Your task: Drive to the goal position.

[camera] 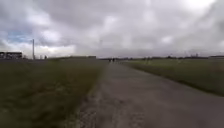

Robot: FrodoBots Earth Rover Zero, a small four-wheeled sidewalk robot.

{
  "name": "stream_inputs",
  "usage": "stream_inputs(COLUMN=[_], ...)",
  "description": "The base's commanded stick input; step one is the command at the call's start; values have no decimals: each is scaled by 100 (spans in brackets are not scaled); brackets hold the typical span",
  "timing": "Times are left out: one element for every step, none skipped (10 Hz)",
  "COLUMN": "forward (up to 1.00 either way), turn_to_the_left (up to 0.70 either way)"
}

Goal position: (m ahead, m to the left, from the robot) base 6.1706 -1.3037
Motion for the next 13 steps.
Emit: stream_inputs(forward=[100, 100, 100, 100, 100, 100, 100, 100, 100, 100, 100, 100, 100], turn_to_the_left=[0, 0, 0, 0, 0, -20, -29, -24, 0, 0, 0, 0, 0])
